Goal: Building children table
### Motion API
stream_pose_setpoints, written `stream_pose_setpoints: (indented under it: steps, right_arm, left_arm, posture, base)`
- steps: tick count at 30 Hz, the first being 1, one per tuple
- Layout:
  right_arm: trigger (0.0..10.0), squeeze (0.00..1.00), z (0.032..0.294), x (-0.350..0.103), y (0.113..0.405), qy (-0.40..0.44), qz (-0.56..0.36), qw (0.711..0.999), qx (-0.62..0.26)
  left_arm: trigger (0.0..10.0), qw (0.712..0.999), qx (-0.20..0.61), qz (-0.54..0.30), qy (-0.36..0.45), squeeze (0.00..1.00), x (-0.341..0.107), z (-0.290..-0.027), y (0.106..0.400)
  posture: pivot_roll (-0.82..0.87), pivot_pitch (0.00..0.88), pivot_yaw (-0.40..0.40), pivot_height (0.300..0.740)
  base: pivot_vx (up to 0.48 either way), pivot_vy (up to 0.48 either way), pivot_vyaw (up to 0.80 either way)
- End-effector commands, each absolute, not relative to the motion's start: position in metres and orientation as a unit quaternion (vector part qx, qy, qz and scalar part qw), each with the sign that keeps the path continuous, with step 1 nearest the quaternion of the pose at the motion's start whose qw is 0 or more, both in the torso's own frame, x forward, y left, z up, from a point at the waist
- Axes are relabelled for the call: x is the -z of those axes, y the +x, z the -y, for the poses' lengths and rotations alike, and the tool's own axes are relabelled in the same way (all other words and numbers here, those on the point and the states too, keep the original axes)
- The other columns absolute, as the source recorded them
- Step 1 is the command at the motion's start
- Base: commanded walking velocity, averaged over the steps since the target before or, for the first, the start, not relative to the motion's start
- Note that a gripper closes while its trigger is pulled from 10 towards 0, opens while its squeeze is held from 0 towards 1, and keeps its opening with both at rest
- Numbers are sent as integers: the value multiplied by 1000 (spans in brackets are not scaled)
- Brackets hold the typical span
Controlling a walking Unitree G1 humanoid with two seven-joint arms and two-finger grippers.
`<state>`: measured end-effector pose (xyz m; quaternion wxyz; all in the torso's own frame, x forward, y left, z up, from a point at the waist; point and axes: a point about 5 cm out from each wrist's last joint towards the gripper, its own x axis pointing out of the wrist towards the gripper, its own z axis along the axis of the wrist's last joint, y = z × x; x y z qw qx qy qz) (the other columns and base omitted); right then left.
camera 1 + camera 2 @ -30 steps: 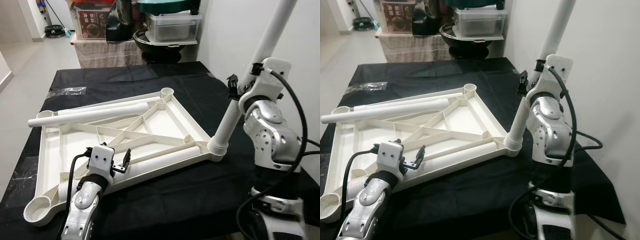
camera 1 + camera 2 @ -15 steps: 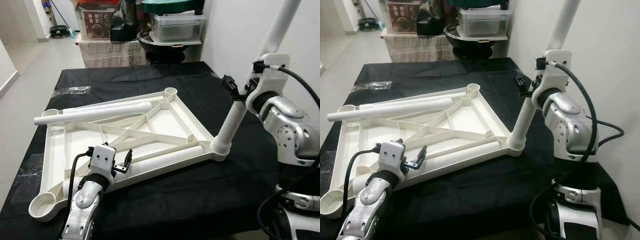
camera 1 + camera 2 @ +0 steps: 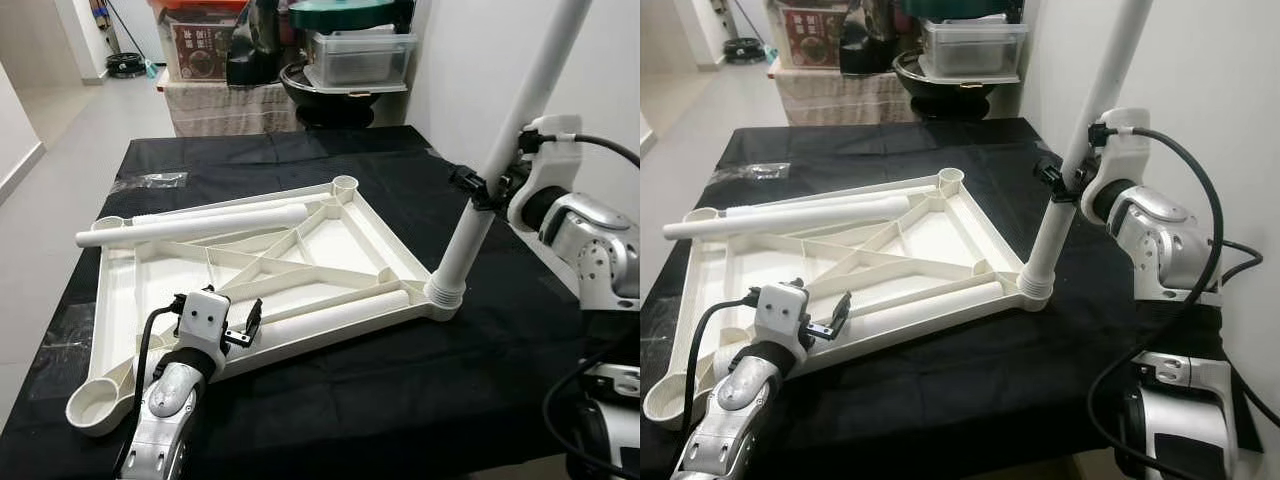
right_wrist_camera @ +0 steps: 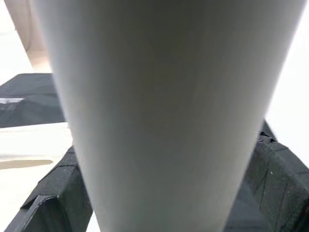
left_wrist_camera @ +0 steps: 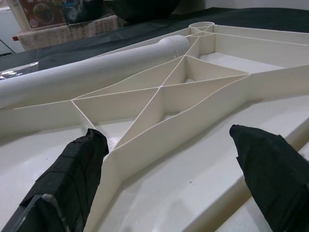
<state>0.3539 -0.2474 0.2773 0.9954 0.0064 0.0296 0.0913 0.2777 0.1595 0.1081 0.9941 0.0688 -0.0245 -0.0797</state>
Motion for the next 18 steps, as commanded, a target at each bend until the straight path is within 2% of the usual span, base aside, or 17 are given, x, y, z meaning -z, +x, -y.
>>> stream_pose_setpoints:
  steps: [1, 2, 3, 6, 7, 8, 18]
  right_arm:
    - [6745, 0, 249, -275, 356, 13, -38, 994, -98]
    - [4980, 0, 250, -272, 356, 16, -42, 994, -102]
    - [4980, 0, 250, -272, 356, 16, -42, 994, -102]
    - [2902, 0, 253, -269, 357, 21, -46, 993, -109]
    - [2784, 0, 254, -269, 357, 24, -44, 993, -110]
    - [0, 0, 256, -269, 358, 26, -43, 992, -112]
    - [0, 0, 261, -266, 360, 30, -36, 993, -108]
  left_arm:
    - [10000, 994, 77, -6, 72, 0, -95, -163, 273]
    - [10000, 994, 77, -7, 72, 0, -95, -163, 273]
    - [10000, 994, 77, -7, 72, 0, -95, -163, 273]
    - [10000, 994, 78, -7, 73, 0, -95, -163, 273]
    - [10000, 994, 79, -7, 73, 0, -95, -163, 273]
    - [10000, 994, 79, -7, 73, 0, -95, -163, 273]
    - [10000, 994, 81, -7, 73, 0, -95, -162, 273]
  posture:
    - [-15, 0, -53, 740]
    - [-15, 0, -53, 740]
    - [-15, 0, -53, 740]
    - [-15, 0, -51, 740]
    - [-15, 0, -51, 740]
    - [-17, 0, -48, 740]
    - [-16, 0, -49, 740]
  base:
    - [0, 0, 0]
    - [0, 0, 0]
    - [0, 0, 0]
    - [0, 0, 0]
    - [0, 0, 0]
    - [0, 0, 0]
    - [0, 0, 0]
